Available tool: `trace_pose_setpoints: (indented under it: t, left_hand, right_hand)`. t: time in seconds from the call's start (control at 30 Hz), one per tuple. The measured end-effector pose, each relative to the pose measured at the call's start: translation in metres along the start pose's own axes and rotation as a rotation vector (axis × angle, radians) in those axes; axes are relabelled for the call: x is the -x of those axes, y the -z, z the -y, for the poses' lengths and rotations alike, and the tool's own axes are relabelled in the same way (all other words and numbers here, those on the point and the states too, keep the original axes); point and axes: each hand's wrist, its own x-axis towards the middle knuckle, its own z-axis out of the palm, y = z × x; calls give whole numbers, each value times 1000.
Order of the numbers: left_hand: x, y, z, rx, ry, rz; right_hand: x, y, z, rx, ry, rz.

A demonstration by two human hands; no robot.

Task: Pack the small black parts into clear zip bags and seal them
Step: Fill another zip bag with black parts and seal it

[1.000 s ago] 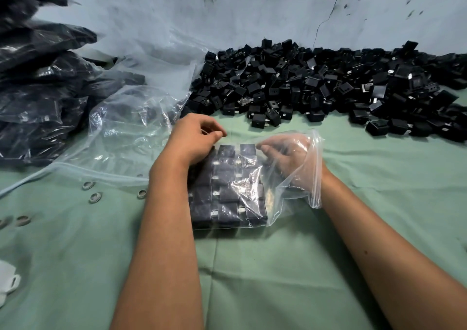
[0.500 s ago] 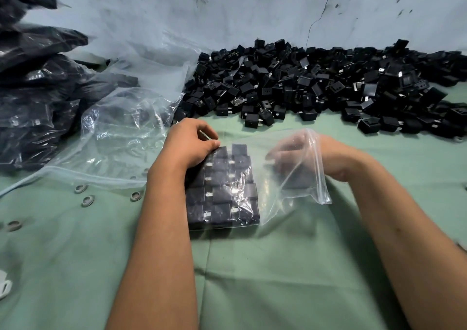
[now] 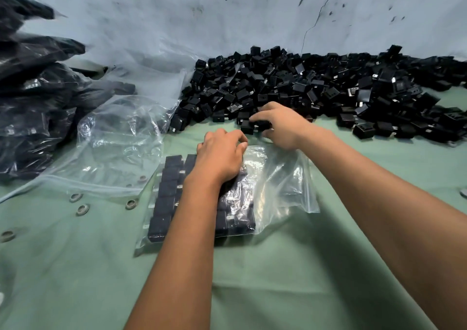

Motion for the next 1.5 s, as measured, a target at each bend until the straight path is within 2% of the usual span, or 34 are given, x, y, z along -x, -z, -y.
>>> trace_pose_setpoints:
  t: [0.23,0.37,0.47,0.63,0.7,0.8,0.93,1.03,1.2,1.33,1.5]
  left_hand:
    - [0,-6,0,-70,-18,-21]
    - [0,-3,0,35,-22,-53]
    - [1,-1,-12,198,-118,-66]
    - [9,-6,-46,435,-302,130]
    - [12,-6,-54,428,-324,209]
    - [13,-2,-60,386,-349,253]
    - [10,14,-62,354,-397,205]
    - [9,20,-62,335,-415,191]
    - [10,11,-68,262,-434,255]
    - [9,10,-64,223,-442,172]
    - [6,23,-58,354,-442,115]
  right_hand:
    - [10,-12,-20,-127,-25,-221]
    - [26,-11,-27,-205,-130,-347]
    - [41,-8,-33,-370,-269,-482]
    - [70,2,-38,-866,-382,-528]
    - [78,9,-42,-824,-402,-509]
    - [89,33,-54,-607,-417,-359]
    - [103,57,-53,-525,-284,153]
    - [104,52,-44,-519,-248,343]
    - [106,46,-39,-725,-130,469]
    - [104,35,-35,-870,-57,561]
    - [98,27,-24,-673,52,555]
